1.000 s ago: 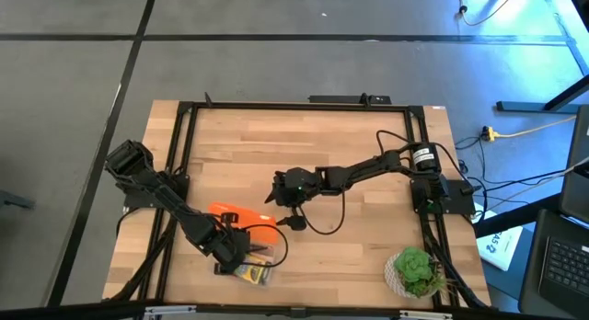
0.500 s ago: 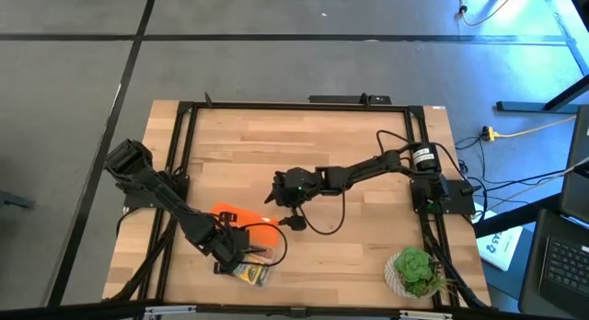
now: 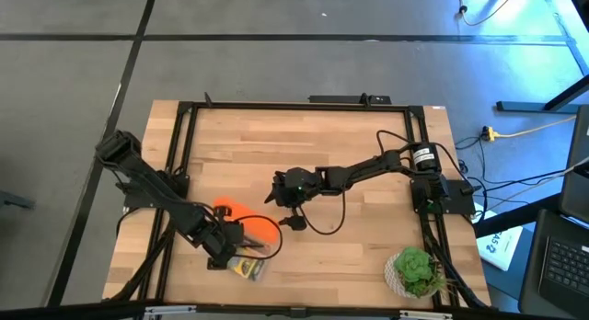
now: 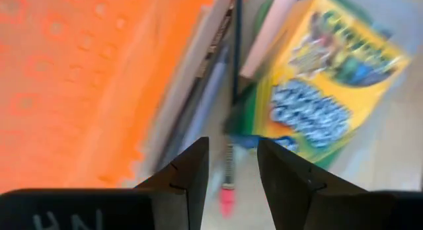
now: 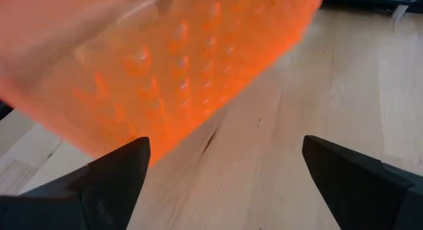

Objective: Pack school essentials
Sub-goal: Close the orange supply box

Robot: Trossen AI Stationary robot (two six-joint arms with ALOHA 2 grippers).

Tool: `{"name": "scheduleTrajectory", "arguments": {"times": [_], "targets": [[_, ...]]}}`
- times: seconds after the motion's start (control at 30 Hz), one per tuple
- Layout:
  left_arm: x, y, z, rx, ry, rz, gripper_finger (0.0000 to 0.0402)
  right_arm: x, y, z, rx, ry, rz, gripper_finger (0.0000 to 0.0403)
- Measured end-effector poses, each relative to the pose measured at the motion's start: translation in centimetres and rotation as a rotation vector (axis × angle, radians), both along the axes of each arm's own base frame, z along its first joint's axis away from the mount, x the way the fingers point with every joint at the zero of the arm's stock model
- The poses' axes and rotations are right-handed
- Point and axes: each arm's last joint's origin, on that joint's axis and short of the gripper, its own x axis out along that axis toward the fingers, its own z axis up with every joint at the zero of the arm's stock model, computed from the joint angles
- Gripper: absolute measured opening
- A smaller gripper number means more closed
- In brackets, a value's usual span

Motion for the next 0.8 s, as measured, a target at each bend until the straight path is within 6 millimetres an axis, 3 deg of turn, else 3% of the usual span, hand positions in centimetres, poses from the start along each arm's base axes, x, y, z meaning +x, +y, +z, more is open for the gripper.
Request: {"name": "scheduleTrajectory", "arguments": {"times": [0.37,0.63,0.8], "targets": [[-1.1,0.8,2.5,-0.049,-0.072,-0.006,0.0124,0.0,0.0,0.0,0.001,0.002,-0.001,0.0399],[-1.2,0.8,2.7,-0.054,-0.075,-0.007,0.0124,0.0,0.0,0.0,0.002,0.002,-0.001,0.0399],[-1.4,0.8,2.9,-0.09,-0.064,-0.004,0.0124,0.7,0.1,1.2,0.003,-0.041,0.0,0.0399]]}}
